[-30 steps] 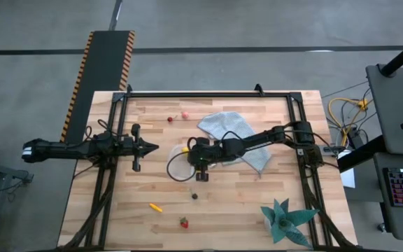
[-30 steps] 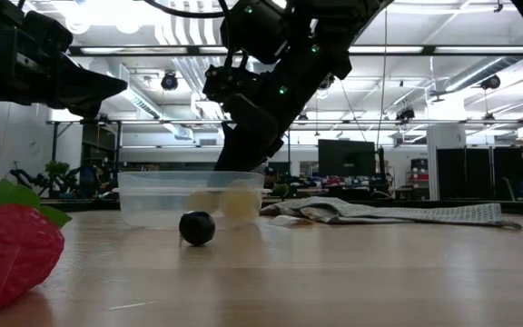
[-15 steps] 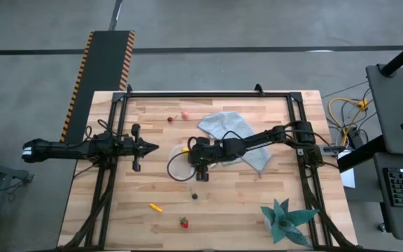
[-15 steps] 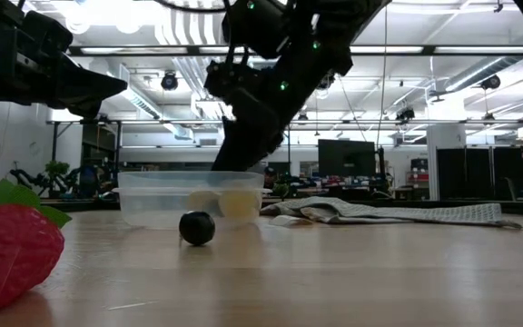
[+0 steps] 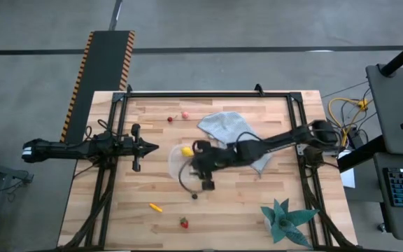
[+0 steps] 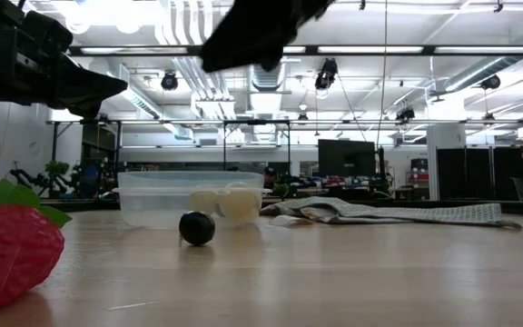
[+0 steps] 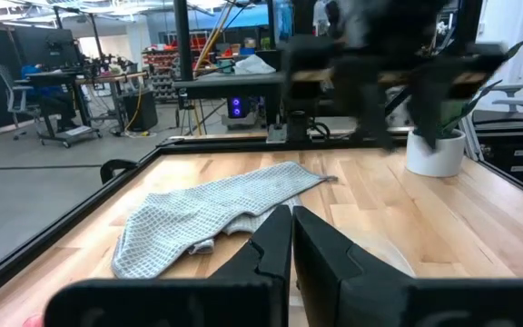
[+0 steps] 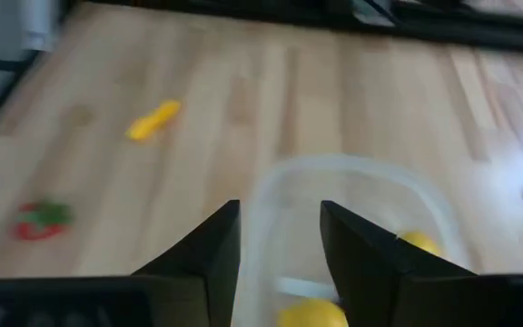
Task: Pick and placing Produce into tupperware
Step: Put the black cherry into the transparent bin
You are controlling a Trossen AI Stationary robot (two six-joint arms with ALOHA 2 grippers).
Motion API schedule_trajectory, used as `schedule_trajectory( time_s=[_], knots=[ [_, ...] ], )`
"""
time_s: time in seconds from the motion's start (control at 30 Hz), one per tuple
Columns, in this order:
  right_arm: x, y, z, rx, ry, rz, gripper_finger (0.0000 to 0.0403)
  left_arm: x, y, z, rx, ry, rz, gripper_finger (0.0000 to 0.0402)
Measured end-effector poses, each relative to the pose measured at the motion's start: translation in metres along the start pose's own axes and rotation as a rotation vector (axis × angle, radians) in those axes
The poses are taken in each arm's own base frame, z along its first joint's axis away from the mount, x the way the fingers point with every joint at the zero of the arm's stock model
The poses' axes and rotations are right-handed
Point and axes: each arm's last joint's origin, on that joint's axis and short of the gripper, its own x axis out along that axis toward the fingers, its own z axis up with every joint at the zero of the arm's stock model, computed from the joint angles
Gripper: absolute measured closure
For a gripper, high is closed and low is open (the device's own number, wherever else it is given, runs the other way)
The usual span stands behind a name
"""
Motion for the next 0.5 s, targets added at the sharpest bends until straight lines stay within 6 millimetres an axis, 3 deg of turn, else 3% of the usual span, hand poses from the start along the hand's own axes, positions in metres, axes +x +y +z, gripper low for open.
schedule_trajectory(
  time_s=[0.23, 0.5],
  knots=[
    [-0.003, 0.050, -0.004, -0.082, -0.007, -0.020, 0.0270, 0.000, 0.000, 0.000, 0.000, 0.000, 0.000, 0.0402],
    [0.032, 0.072, -0.034, -0.034, 0.092, -0.055, 0.0239, 0.000, 0.000, 0.000, 0.006, 0.000, 0.000, 0.0402]
  ],
)
